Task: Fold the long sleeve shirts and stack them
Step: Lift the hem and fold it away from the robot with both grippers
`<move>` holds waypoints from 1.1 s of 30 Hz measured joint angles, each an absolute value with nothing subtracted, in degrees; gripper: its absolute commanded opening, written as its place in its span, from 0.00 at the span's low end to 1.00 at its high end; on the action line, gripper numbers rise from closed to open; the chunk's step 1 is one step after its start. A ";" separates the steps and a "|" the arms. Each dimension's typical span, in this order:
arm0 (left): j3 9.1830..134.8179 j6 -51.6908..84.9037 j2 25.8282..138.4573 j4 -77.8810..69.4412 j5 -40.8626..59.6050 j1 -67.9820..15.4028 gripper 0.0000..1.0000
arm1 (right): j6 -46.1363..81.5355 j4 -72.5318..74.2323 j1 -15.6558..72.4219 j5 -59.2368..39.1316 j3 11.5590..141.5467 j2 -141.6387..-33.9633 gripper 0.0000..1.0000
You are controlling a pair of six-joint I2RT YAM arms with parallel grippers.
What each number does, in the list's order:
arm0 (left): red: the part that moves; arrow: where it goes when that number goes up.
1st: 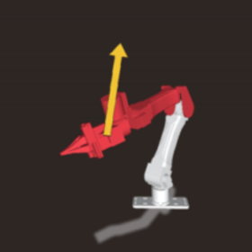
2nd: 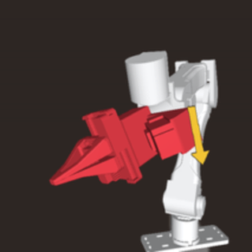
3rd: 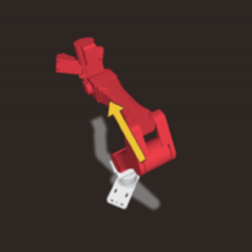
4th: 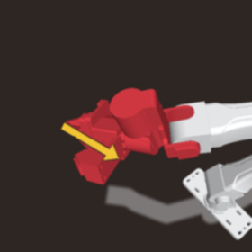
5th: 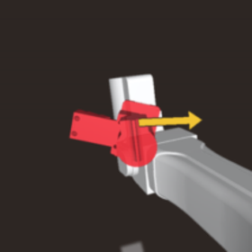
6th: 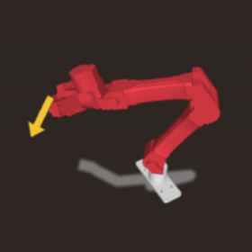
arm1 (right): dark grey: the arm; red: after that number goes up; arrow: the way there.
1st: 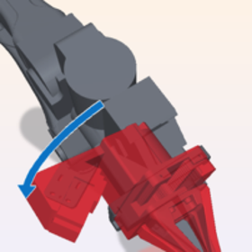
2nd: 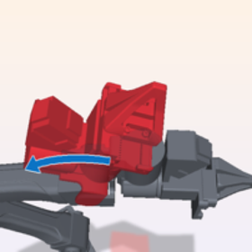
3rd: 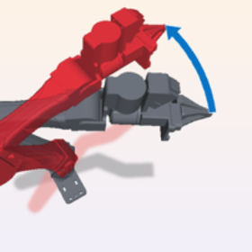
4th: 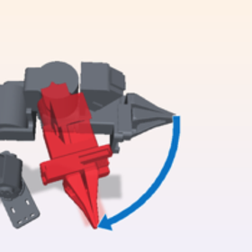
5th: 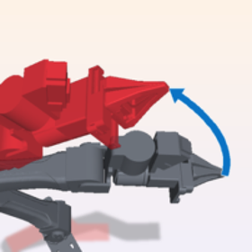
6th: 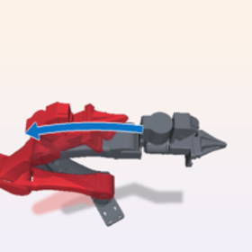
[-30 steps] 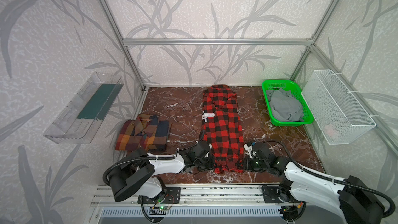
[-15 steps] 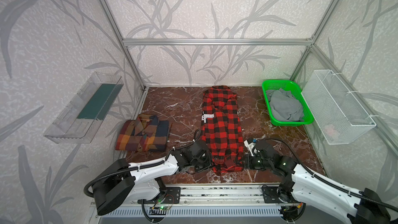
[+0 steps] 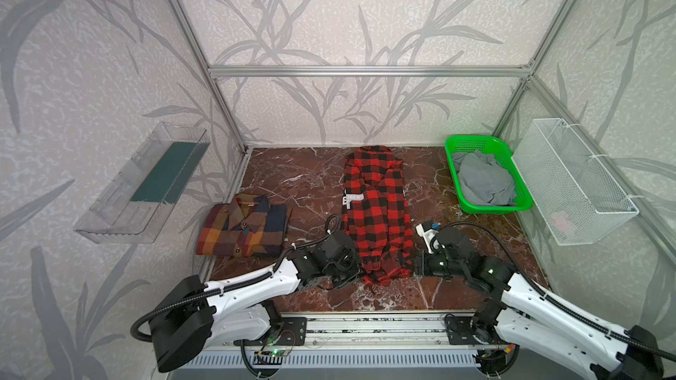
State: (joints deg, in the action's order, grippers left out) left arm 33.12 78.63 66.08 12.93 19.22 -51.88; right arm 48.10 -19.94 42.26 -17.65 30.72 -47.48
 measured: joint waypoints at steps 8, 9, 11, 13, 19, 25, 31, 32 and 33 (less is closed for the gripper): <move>40.38 78.13 68.64 16.62 19.86 -46.35 0.00 | 46.35 -19.64 37.89 -19.84 34.35 -53.04 0.00; 41.10 78.04 69.04 16.93 19.97 -45.52 0.00 | 46.17 -19.55 37.41 -20.29 34.83 -53.65 0.00; 42.35 77.62 69.93 17.98 20.16 -44.31 0.00 | 45.71 -19.25 36.45 -21.23 35.51 -54.54 0.00; 43.90 77.03 71.22 19.07 20.51 -43.22 0.00 | 45.39 -18.59 35.07 -22.17 36.14 -55.81 0.00; 48.53 75.00 76.38 20.58 22.39 -40.71 0.00 | 45.19 -15.33 31.29 -25.67 37.26 -60.84 0.00; 53.67 72.12 82.21 22.72 25.04 -37.71 0.00 | 44.42 -13.04 27.35 -28.45 38.63 -64.16 0.00; 57.30 69.63 86.28 24.95 26.63 -34.94 0.00 | 43.62 -11.07 24.05 -30.65 40.14 -68.27 0.00; 58.17 69.10 87.02 25.52 26.81 -34.57 0.00 | 43.53 -10.61 23.68 -31.03 40.38 -68.97 0.00; 59.20 68.71 87.88 26.06 26.94 -34.20 0.00 | 43.44 -10.22 23.29 -31.33 40.62 -69.60 0.00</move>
State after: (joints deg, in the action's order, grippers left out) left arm 59.20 68.71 87.88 26.06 26.94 -34.20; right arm 43.44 -10.22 23.29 -31.33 40.62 -69.60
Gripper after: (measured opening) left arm 0.048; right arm 0.050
